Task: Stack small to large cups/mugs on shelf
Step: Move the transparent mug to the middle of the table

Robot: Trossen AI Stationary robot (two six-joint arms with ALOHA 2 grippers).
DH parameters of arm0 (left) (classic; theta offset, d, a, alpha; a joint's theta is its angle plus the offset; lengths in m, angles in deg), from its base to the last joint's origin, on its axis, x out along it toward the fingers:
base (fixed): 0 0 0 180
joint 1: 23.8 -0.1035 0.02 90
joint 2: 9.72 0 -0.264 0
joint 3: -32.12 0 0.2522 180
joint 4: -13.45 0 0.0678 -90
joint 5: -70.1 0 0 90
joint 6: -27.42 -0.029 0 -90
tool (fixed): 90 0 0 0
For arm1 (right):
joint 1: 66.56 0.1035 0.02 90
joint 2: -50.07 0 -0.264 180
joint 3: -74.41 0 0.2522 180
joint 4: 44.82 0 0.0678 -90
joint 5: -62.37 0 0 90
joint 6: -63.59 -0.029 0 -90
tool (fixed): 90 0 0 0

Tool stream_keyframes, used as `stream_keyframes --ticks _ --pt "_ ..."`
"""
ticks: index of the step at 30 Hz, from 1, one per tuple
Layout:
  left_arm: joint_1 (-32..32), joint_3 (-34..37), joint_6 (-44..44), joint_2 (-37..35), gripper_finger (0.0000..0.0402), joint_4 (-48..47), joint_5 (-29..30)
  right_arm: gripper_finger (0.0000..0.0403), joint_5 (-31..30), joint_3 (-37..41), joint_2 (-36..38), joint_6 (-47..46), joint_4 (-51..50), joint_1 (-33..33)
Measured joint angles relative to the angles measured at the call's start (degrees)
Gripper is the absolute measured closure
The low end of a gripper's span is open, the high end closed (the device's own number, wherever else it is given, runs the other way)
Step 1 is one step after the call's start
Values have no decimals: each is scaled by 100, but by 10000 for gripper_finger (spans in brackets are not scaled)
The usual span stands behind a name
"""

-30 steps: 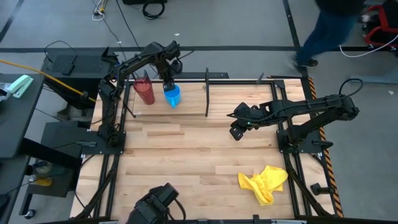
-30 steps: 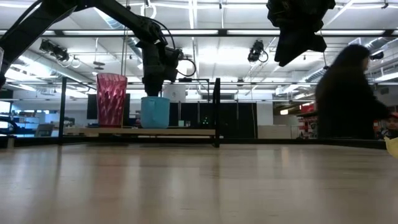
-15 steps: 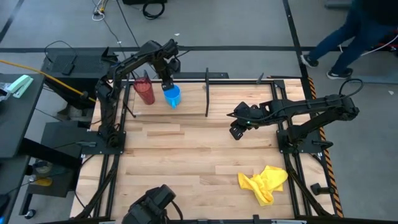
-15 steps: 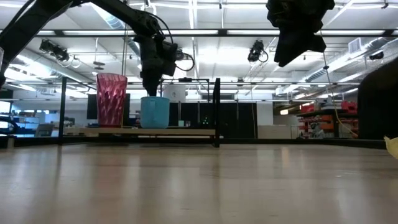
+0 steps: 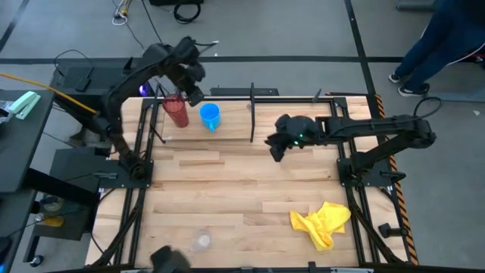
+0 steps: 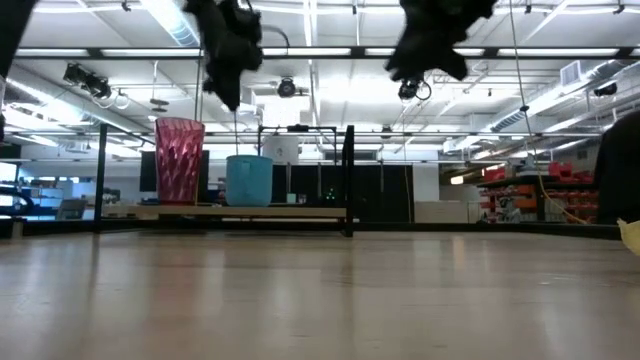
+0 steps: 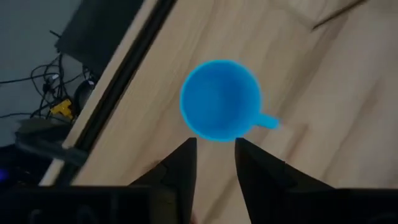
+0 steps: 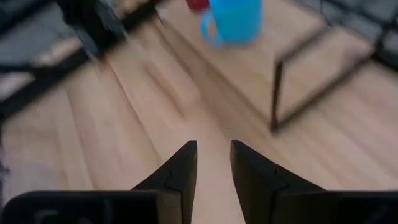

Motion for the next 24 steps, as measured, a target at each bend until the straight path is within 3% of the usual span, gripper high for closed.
stream_keyframes --ticks 8,14,19,24 --pt "829 -4 1002 -1271 307 -45 164 323 350 -15 -1050 799 2269 -343" --pt "1624 -4 1659 -1753 321 -254 676 371 5 -688 -2196 1460 2555 -410" --pt "2285 0 2151 -1940 330 -596 1506 397 -717 -1519 -3059 1925 2532 -437" --pt "2838 -1 2650 -2062 335 -912 2033 397 -495 -2204 -3747 1880 2511 -704"
